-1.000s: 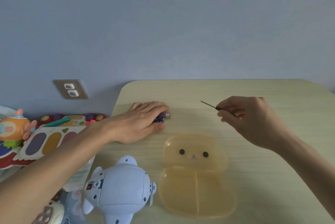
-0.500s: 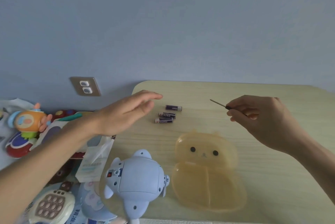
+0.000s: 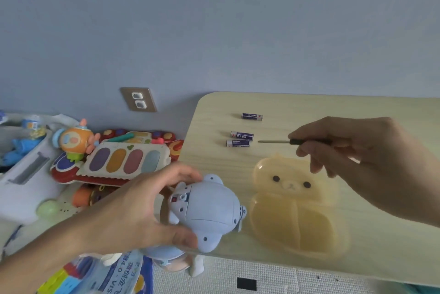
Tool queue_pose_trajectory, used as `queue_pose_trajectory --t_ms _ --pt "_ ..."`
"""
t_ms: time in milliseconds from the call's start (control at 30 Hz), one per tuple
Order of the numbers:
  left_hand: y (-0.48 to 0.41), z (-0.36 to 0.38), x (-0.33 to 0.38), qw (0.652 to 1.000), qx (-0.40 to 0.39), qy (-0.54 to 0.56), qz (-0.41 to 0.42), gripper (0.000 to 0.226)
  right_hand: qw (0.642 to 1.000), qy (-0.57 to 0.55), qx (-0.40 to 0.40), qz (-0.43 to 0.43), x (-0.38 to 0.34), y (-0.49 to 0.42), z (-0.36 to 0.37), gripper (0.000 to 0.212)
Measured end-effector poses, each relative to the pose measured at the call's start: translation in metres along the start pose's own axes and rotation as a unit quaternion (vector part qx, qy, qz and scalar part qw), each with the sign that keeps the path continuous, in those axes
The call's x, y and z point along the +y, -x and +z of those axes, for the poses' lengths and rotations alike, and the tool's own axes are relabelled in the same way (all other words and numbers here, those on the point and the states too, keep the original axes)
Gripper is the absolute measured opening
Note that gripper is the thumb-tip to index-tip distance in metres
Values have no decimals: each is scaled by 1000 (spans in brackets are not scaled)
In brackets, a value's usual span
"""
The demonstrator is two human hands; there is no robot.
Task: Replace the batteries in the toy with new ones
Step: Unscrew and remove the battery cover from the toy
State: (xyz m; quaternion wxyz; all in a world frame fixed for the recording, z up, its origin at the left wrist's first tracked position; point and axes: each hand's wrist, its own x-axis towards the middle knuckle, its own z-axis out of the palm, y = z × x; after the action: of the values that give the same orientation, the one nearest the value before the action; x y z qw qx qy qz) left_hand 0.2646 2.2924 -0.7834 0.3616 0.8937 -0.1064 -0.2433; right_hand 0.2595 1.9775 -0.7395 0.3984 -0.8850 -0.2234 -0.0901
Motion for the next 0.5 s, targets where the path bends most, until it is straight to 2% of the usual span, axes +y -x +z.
queue_pose_trajectory --t_ms 67,133,233,433,500 --pt "24 -1 -9 998 22 -13 53 57 999 -39 -20 -11 -10 6 4 23" --pt "34 -5 -11 998 39 10 52 63 997 -67 -28 -21 -17 13 9 23" --pt "34 -7 -10 994 74 30 75 64 996 -79 -19 -45 -28 23 20 9" --pt "36 1 0 991 76 57 96 60 994 -71 14 -81 -48 29 35 16" --pt "36 2 2 990 82 46 106 60 995 -79 -16 -52 -42 29 44 12"
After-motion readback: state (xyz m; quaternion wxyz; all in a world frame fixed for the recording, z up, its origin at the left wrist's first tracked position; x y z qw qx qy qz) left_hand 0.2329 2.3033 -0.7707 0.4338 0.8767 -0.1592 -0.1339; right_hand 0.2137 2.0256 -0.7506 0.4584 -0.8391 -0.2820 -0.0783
